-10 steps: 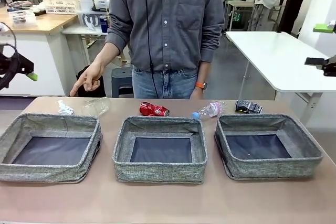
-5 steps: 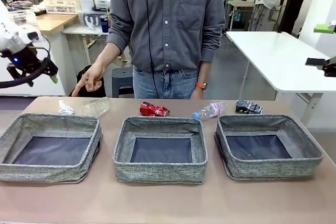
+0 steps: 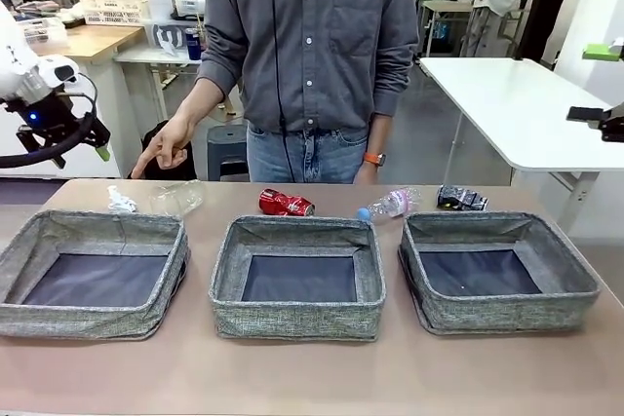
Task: Sort the waste into the appropriate baskets.
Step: Pick up the waste item pointed out by the person.
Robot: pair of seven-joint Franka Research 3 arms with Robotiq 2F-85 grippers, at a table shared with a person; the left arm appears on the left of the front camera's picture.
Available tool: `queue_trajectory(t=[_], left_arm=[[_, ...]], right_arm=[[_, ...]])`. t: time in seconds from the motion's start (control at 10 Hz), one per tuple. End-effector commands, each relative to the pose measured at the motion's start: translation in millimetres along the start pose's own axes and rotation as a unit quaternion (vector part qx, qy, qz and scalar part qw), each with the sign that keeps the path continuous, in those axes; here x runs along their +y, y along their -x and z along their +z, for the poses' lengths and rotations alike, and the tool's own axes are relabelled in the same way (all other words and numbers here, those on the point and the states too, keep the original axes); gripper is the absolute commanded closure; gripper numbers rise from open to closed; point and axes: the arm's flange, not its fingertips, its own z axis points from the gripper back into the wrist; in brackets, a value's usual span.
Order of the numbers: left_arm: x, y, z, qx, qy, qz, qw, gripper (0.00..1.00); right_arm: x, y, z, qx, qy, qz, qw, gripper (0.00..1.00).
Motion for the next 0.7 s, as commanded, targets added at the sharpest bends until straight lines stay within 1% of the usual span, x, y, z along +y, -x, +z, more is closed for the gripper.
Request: queue_trajectory(t=[0.0, 0.1, 0.3, 0.6], left_arm=[[-4, 2, -26, 0.025, -0.001, -0.001, 1.0, 0.0], [-9, 5, -39, 0.032, 0.0, 0.0, 0.999, 0.0], [-17, 11, -62, 0.029, 0.006, 0.003, 1.0, 0.0], [-26, 13, -96, 0.007, -0.018, 0.009, 1.0, 0.0]], right_arm=[[4, -1, -4, -0.007, -0.009, -0.006, 1.0, 0.0], [4, -1, -4, -0.007, -0.009, -0.006, 1.0, 0.0], [4, -1, -4, -0.007, -0.009, -0.006, 1.0, 0.0], [4, -1, -4, -0.007, -0.009, -0.006, 1.0, 0.0]])
